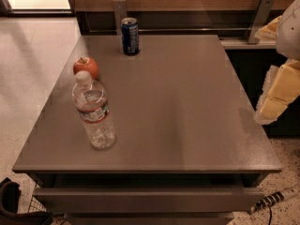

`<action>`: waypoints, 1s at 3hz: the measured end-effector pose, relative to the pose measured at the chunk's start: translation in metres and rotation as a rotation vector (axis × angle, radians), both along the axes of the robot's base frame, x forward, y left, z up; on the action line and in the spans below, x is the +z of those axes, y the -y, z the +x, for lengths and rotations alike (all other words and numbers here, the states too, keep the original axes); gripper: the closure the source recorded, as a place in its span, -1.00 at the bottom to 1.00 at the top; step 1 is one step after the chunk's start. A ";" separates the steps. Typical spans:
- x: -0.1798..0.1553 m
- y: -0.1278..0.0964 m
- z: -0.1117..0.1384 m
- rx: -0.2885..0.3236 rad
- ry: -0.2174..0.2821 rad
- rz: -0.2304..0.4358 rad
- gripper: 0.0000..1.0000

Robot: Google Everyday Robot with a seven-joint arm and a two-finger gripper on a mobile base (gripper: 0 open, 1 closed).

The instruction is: Knock water bottle over

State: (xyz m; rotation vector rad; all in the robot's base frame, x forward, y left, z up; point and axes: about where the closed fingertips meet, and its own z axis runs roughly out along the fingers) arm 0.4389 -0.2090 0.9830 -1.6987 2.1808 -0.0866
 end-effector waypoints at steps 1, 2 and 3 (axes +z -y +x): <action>-0.012 -0.013 0.002 0.028 0.003 0.125 -1.00; -0.032 -0.046 0.009 0.064 0.013 0.371 -1.00; -0.045 -0.097 0.008 0.102 -0.014 0.640 -1.00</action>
Offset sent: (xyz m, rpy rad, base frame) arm 0.0136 0.0857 -0.0338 0.6735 -0.0149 0.1080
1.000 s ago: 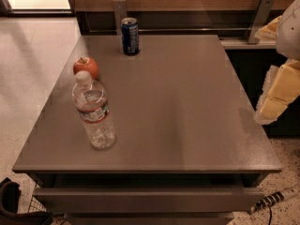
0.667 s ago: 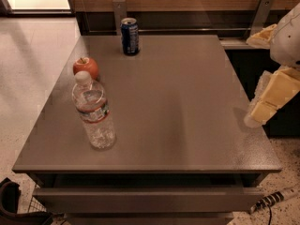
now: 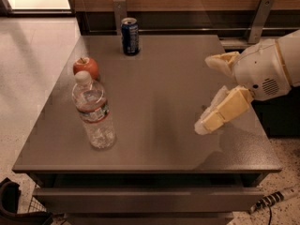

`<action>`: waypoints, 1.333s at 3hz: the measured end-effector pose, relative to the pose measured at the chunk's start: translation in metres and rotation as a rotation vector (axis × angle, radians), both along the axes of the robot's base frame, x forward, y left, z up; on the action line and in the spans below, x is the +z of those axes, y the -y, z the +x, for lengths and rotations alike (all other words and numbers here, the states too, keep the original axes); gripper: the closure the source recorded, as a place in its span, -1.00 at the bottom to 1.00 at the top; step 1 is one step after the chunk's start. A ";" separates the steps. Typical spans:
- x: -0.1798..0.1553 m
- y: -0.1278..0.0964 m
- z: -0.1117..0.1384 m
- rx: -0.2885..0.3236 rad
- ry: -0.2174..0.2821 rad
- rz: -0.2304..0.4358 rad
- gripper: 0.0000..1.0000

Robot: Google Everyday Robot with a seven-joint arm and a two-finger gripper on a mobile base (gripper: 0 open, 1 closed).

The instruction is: Knock water bottle over

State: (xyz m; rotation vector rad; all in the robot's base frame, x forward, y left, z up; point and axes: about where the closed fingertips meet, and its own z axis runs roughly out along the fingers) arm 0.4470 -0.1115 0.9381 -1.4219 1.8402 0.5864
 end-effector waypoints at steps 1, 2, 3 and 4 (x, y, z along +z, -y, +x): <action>0.002 -0.032 -0.005 0.026 -0.027 0.170 -1.00; 0.001 -0.064 -0.004 0.029 -0.021 0.310 -1.00; 0.001 -0.064 -0.004 0.029 -0.021 0.310 -1.00; -0.003 -0.073 -0.005 0.043 0.000 0.338 -1.00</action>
Offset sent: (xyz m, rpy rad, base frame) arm 0.0060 0.0837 -0.0144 0.4645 0.0205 0.0030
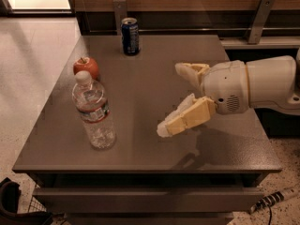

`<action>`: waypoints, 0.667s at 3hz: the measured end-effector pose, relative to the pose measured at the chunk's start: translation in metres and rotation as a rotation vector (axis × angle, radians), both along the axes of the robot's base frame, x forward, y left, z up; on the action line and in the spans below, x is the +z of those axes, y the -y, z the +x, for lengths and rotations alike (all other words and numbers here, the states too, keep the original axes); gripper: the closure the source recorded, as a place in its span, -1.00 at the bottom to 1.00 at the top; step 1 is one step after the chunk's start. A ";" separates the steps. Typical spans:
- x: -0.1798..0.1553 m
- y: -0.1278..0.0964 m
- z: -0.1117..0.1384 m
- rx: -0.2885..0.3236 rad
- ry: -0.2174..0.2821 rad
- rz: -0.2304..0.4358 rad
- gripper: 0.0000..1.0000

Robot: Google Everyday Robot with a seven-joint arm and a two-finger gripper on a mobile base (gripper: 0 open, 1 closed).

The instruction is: Knock water bottle over

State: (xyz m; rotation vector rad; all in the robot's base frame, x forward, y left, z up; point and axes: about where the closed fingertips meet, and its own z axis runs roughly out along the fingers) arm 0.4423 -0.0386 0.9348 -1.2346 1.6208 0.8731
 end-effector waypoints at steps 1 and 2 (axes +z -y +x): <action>-0.009 -0.025 0.002 0.027 0.053 0.077 -1.00; -0.011 -0.054 0.005 0.071 0.113 0.156 -1.00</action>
Offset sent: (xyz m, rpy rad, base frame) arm 0.0091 0.0828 -0.0159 0.2558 -0.1824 0.1159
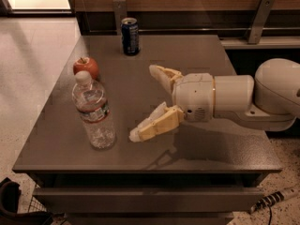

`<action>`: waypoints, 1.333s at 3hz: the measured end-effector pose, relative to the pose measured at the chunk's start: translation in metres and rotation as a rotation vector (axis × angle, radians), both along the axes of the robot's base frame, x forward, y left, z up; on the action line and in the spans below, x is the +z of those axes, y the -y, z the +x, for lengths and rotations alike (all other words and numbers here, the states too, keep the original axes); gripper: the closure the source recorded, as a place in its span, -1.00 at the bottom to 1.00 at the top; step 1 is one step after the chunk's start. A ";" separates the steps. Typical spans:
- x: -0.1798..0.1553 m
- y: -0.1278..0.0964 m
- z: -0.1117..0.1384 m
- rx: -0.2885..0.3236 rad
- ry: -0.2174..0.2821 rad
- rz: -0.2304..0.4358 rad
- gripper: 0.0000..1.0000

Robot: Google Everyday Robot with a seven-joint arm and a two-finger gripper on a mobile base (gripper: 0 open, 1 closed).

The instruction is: Knock water bottle over

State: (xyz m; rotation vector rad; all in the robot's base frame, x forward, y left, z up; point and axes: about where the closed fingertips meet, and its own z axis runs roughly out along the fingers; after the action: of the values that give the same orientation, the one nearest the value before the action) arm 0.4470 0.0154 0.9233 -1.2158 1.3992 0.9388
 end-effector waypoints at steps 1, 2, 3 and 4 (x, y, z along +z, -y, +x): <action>-0.001 -0.025 -0.002 0.049 0.027 0.050 -1.00; -0.004 -0.047 -0.006 0.085 0.030 0.070 -1.00; -0.007 -0.072 -0.014 0.130 0.023 0.079 -1.00; -0.006 -0.083 -0.019 0.162 0.023 0.094 -1.00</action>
Offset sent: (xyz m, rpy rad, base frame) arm -0.0085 0.0698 -0.0113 0.0970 -0.0260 0.1217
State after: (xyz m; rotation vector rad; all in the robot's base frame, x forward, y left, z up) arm 0.4279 0.0987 0.9172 -1.2795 1.2387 1.0872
